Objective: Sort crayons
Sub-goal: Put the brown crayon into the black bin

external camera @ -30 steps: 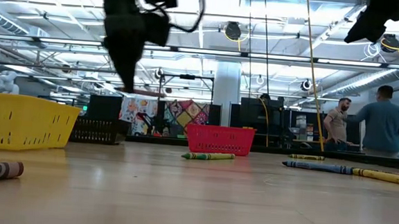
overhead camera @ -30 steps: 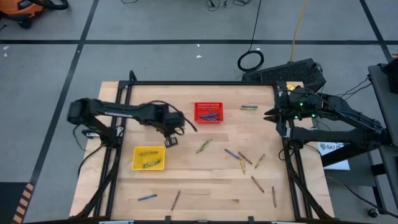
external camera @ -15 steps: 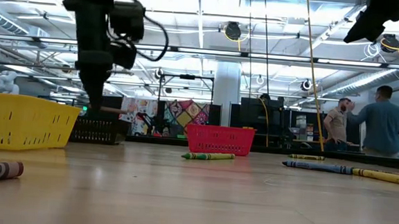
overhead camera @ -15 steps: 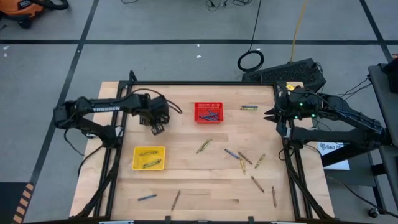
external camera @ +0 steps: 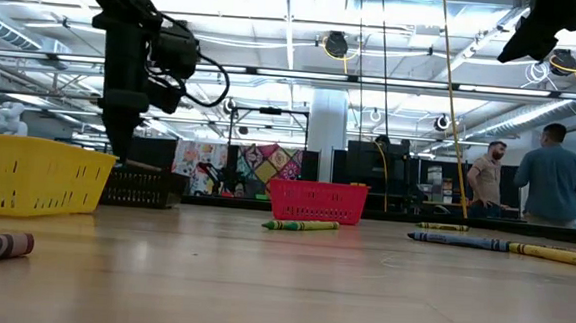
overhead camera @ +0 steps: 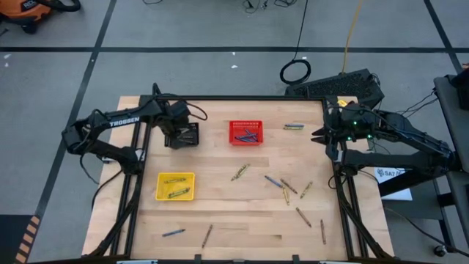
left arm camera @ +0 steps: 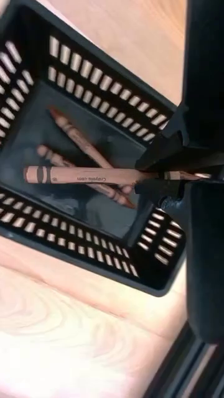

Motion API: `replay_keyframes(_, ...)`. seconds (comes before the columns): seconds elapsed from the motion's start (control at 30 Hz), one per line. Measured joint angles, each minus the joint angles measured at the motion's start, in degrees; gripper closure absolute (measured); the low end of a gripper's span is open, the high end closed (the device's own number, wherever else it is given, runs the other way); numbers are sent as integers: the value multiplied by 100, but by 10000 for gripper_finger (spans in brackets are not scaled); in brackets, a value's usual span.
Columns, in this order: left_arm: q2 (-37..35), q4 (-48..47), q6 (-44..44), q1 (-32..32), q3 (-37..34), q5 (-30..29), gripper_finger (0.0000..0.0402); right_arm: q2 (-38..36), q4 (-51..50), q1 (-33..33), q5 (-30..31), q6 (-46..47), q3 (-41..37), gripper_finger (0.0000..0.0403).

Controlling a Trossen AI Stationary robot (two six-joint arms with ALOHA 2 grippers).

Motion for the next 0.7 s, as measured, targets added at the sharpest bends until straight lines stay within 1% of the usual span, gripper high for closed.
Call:
replay_keyframes(0.2,0,-92,209,22,0,2,375,0,-55,0,54,495,0,312)
replay_keyframes(0.33,2,-48,256,22,0,7,365,0,-444,0,438,932,-2,312)
replay_keyframes(0.43,2,-50,207,22,0,19,355,0,-782,1,839,1155,-4,312)
replay_keyframes(0.5,2,-47,48,22,0,167,346,2,-883,1,1072,1230,-7,312)
replay_keyframes(0.57,2,-45,-53,21,0,345,337,2,-849,0,1246,1068,-7,312)
replay_keyframes(0.63,2,-41,-171,-7,0,425,329,2,-776,0,1368,687,-7,312)
replay_keyframes(0.7,2,-9,-326,-55,0,446,325,6,-682,0,1365,301,-7,312)
